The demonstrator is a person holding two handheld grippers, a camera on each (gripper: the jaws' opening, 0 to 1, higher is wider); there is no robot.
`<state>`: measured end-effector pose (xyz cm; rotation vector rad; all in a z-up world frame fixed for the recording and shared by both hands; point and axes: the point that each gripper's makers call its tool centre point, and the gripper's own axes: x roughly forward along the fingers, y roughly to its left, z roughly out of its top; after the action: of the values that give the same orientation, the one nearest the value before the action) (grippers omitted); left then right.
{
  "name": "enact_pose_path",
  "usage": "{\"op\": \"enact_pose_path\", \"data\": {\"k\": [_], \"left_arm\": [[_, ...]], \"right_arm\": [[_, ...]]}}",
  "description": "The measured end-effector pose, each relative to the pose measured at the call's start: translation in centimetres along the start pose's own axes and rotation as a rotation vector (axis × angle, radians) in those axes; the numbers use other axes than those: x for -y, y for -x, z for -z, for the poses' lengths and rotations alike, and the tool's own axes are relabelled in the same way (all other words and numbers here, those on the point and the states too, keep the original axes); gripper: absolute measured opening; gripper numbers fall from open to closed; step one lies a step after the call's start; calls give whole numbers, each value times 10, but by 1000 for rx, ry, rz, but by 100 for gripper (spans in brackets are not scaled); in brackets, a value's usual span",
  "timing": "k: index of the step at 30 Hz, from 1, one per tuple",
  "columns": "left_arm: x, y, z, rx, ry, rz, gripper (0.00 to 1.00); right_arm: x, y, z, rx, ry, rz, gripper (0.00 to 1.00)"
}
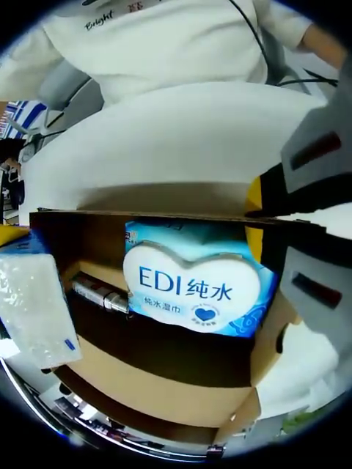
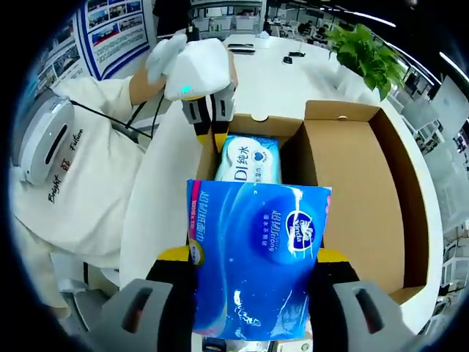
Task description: Operate the shoe box by opening the lid, removing the specified soft item, and placing it in the target area until the item is outside and the box remains undamaged.
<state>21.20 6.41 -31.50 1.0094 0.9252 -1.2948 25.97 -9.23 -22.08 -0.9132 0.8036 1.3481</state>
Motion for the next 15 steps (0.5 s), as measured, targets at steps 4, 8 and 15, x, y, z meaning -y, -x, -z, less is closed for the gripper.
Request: {"op": "enact_pose_path", "data": {"k": [4, 8, 15], "left_arm": [[0, 0, 0, -1, 1, 1, 3], [1, 2, 0, 0, 0, 3, 3], [21, -1, -7, 1, -3, 1, 3]], "right_arm": [[1, 11, 4, -20, 7, 14, 61], [4, 22, 10, -14, 0, 47, 61], [3, 35, 25, -34, -33, 82, 60]]}}
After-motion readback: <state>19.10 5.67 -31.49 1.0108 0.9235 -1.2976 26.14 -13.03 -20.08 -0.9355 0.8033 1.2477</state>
